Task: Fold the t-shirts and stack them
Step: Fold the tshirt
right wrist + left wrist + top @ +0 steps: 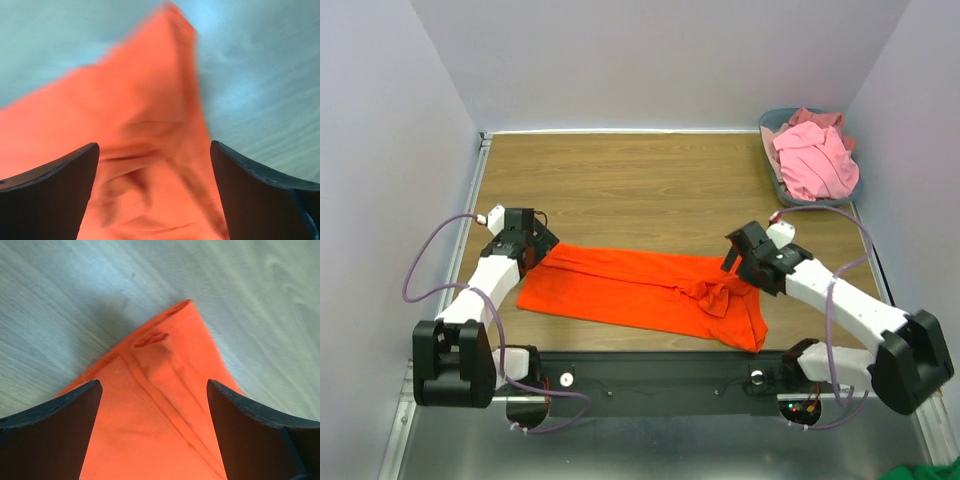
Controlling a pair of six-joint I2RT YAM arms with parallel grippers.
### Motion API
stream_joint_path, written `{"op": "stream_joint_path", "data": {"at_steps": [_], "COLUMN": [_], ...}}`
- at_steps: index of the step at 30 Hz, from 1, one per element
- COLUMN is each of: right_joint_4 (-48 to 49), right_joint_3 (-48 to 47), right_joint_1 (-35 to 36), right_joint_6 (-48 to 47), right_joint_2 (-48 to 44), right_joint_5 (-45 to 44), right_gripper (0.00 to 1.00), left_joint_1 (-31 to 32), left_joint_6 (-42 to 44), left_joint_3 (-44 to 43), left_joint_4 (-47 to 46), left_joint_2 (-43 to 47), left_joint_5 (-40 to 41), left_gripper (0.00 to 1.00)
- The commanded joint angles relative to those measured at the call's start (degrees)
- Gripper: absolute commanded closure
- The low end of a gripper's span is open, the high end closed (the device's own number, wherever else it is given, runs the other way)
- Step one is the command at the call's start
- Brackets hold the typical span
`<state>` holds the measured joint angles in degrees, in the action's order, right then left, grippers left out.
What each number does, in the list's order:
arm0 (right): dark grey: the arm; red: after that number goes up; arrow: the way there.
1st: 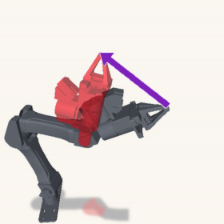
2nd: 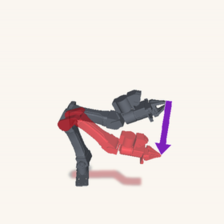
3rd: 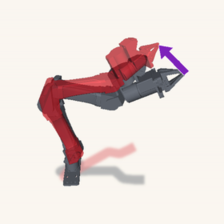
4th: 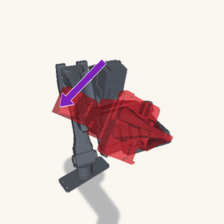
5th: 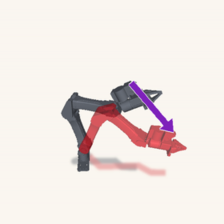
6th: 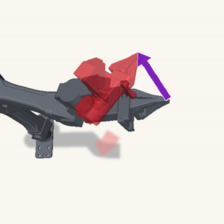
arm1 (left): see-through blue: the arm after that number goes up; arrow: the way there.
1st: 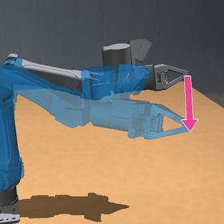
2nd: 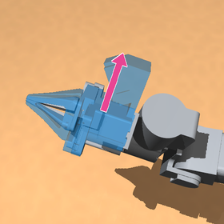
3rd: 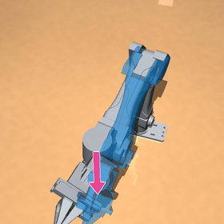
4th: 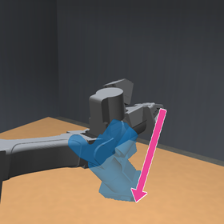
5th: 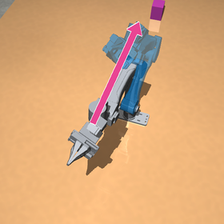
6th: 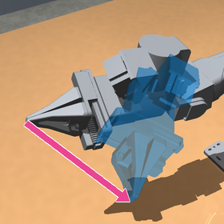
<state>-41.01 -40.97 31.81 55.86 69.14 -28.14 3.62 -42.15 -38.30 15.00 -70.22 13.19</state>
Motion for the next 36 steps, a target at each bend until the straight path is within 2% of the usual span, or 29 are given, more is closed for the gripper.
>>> {"op": "stream_joint_path", "data": {"at_steps": [1,4,7,10,14,19,24,28,31,36], "right_joint_4": [-1.1,-0.2,3.5,7.5,8.2,10.9,18.8,24.3,28.5,30.3], "right_joint_3": [-7.8,-9.7,-9.5,-8.7,-7.4,-4.4,-3.0,-7.3,-15.7,-40.1], "right_joint_1": [-0.5,-0.5,-0.5,-0.5,-0.5,-0.5,-1.2,-2.8,-5.7,-8.8], "right_joint_6": [-3.5,-3.6,-5.0,-5.4,-3.2,-3.3,-5.7,-12.0,-19.3,-30.8], "right_joint_2": [-7.4,-9.6,-7.3,-1.8,5.1,9.5,15.5,26.4,33.5,52.1], "right_joint_5": [-0.8,0.9,3.6,5.9,2.7,2.1,5.0,8.1,12.8,21.3], "right_gripper": [0.00,0.00,0.00,0.00,0.00,0.00,0.00,0.00,0.00,0.00], "left_joint_1": [-0.3,0.8,3.1,5.6,8.7,8.8,9.0,11.8,13.4,18.6], "left_joint_6": [-0.2,-0.7,-0.7,-0.1,1.3,0.8,-1.5,-3.8,-7.1,-15.2], "left_joint_3": [-5.0,-6.8,-8.3,-9.3,-11.3,-8.1,-1.6,2.4,6.6,13.5], "left_joint_4": [1.2,0.7,-1.3,-4.7,-5.5,-5.8,-6.3,-6.5,-6.3,-8.1], "left_joint_2": [5.0,6.9,7.2,4.1,-4.8,-9.1,-9.6,-7.5,-3.8,3.5], "left_joint_5": [-2.5,-4.0,-5.4,-7.8,-10.3,-7.9,-6.5,-6.2,-7.0,-11.7], "left_gripper": [0.02,0.02,0.01,0.02,0.01,0.02,0.02,0.02,0.02,0.02]}}
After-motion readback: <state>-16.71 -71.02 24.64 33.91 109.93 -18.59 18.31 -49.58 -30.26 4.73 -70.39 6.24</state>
